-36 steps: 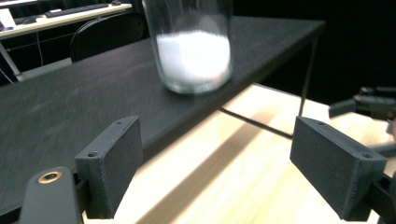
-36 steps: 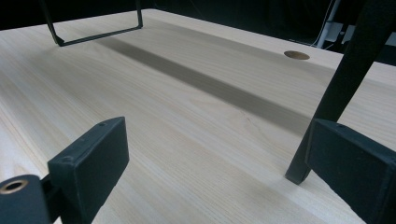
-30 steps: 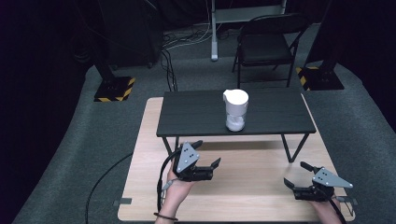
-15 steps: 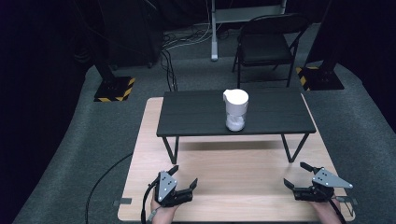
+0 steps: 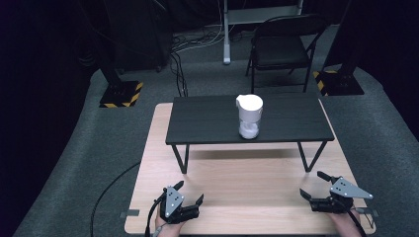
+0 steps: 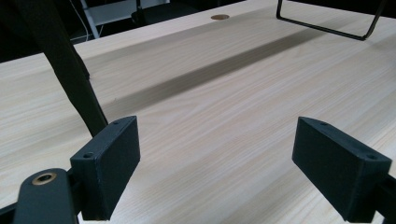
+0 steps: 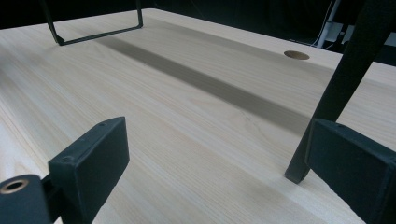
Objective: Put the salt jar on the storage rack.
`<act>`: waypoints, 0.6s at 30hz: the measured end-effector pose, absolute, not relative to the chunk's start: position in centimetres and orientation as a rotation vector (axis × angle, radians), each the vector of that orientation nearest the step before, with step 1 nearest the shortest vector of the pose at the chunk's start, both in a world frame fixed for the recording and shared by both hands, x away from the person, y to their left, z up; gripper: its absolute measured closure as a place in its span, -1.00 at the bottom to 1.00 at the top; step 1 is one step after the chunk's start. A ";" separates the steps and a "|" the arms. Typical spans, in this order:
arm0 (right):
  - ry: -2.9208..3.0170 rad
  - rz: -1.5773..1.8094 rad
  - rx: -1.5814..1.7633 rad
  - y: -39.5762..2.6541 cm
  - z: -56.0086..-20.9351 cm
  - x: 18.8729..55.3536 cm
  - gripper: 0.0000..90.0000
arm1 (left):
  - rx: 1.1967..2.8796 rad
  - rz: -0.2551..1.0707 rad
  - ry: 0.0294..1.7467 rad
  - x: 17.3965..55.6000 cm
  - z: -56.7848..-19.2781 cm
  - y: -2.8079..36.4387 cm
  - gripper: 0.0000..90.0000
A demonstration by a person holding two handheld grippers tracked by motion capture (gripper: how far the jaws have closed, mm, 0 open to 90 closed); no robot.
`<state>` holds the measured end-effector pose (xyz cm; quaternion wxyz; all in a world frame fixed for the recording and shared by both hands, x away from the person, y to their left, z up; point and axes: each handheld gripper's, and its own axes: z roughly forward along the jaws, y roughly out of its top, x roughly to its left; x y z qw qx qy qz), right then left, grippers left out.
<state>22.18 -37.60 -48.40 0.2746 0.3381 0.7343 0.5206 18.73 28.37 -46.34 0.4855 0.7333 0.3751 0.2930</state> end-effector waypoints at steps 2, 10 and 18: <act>1.974 1.399 0.911 -37.6 -48.4 22.2 -0.88 | 1.787 0.702 0.915 18.9 -46.4 28.5 -0.67; 1.979 1.396 0.909 -37.5 -48.4 22.3 -0.88 | 1.802 0.676 0.926 19.1 -46.2 28.4 -0.69; 1.981 1.395 0.906 -37.5 -48.4 22.3 -0.88 | 1.810 0.673 0.924 19.1 -46.2 28.3 -0.69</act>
